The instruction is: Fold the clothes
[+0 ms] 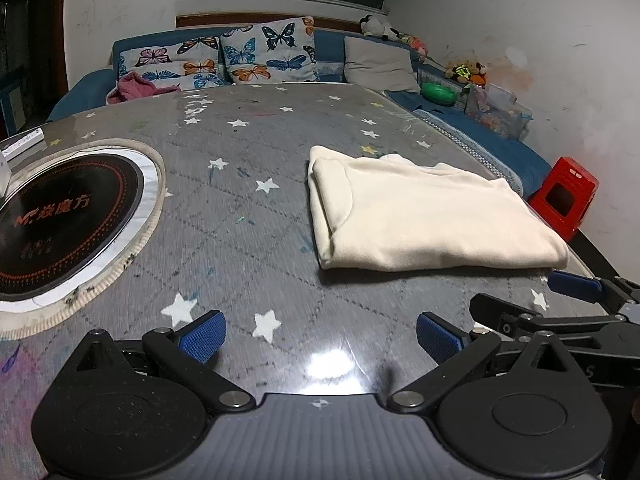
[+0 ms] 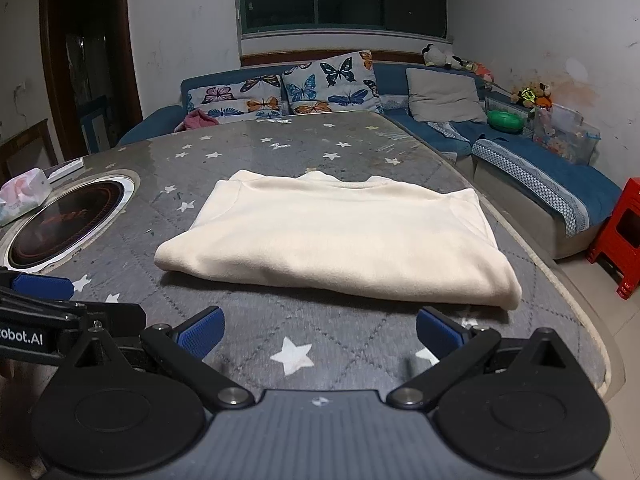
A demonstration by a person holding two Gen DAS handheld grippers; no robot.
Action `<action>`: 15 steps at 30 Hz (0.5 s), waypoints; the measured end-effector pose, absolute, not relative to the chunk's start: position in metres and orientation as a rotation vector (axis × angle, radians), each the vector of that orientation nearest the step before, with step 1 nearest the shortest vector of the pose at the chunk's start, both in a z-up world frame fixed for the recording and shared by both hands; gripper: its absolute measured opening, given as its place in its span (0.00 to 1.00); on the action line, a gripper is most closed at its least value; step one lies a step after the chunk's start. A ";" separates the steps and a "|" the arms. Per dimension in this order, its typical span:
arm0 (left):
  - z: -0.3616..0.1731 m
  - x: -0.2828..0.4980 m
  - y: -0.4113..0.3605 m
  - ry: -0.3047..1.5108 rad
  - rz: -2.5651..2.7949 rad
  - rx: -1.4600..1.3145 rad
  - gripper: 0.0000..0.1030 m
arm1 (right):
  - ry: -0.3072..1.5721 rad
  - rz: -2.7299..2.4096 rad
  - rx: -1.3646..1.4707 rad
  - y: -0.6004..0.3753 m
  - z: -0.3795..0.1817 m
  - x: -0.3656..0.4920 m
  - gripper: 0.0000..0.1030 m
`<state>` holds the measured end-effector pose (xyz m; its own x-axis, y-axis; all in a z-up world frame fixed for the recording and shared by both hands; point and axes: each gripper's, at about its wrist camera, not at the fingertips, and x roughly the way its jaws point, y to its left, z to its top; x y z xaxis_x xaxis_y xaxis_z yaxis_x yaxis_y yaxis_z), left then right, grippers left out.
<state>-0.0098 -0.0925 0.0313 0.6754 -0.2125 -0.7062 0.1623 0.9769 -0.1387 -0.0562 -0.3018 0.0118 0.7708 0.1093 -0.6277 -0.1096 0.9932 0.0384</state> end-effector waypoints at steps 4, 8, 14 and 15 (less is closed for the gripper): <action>0.032 -0.003 -0.093 0.799 -0.215 -0.064 1.00 | 0.683 0.121 0.000 -0.303 0.011 -0.052 1.00; 0.033 0.001 -0.095 0.799 -0.223 -0.053 1.00 | 0.685 0.124 0.001 -0.304 0.011 -0.048 1.00; 0.034 0.006 -0.096 0.808 -0.220 -0.045 1.00 | 0.688 0.127 0.002 -0.306 0.011 -0.041 1.00; 0.034 0.006 -0.097 0.808 -0.220 -0.043 1.00 | 0.688 0.128 0.002 -0.306 0.011 -0.040 1.00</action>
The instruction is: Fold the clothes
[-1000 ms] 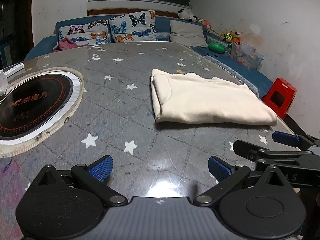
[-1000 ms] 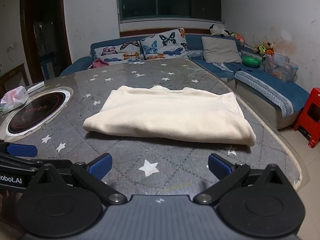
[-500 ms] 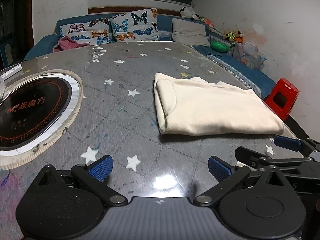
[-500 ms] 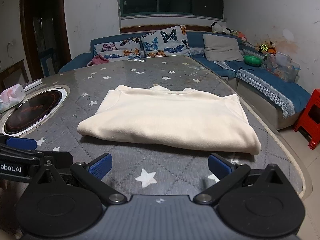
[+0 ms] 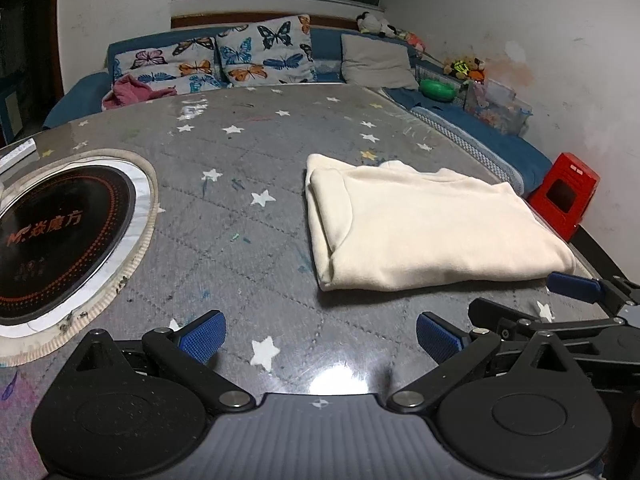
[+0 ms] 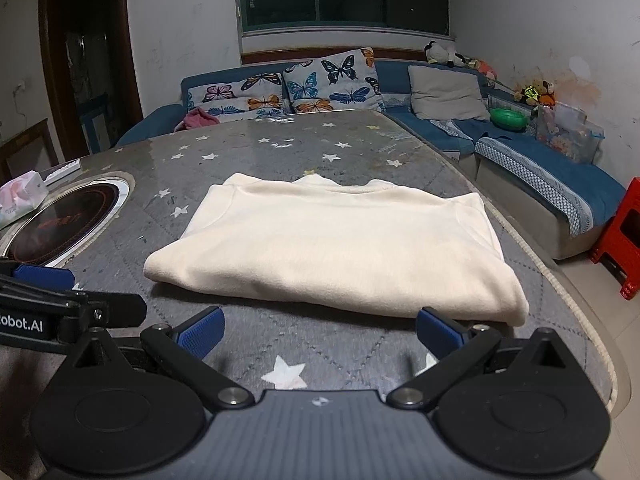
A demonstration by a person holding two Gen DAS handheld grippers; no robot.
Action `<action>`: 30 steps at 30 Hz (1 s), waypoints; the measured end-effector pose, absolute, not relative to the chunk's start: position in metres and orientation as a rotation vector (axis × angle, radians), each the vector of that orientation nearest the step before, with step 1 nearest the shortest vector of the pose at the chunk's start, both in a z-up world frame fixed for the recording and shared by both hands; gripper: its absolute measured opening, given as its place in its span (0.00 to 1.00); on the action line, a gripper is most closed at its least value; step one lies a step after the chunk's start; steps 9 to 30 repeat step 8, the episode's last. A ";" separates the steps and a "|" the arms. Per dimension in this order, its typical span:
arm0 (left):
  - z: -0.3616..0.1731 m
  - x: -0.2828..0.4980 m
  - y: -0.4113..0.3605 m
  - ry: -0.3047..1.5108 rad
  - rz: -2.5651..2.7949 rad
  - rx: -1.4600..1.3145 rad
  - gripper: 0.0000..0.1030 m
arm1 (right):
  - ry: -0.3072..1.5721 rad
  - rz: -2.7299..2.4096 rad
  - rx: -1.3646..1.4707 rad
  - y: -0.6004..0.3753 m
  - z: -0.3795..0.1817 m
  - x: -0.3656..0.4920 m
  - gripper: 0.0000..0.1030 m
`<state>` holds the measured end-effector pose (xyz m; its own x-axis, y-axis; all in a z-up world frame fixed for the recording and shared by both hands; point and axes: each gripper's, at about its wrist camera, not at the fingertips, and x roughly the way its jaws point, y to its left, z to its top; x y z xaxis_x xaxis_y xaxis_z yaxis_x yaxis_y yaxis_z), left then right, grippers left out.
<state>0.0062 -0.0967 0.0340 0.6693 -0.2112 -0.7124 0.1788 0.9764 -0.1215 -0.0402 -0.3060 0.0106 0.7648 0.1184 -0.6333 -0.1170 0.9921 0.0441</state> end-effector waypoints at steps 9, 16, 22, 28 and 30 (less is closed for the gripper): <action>0.034 0.009 -0.099 0.802 -0.199 -0.022 1.00 | 0.686 0.125 0.007 -0.309 0.011 -0.037 1.00; 0.034 0.009 -0.099 0.802 -0.199 -0.022 1.00 | 0.686 0.125 0.007 -0.309 0.011 -0.037 1.00; 0.034 0.009 -0.099 0.802 -0.199 -0.022 1.00 | 0.686 0.125 0.007 -0.309 0.011 -0.037 1.00; 0.034 0.009 -0.099 0.802 -0.199 -0.022 1.00 | 0.686 0.125 0.007 -0.309 0.011 -0.037 1.00; 0.034 0.009 -0.099 0.802 -0.199 -0.022 1.00 | 0.686 0.125 0.007 -0.309 0.011 -0.037 1.00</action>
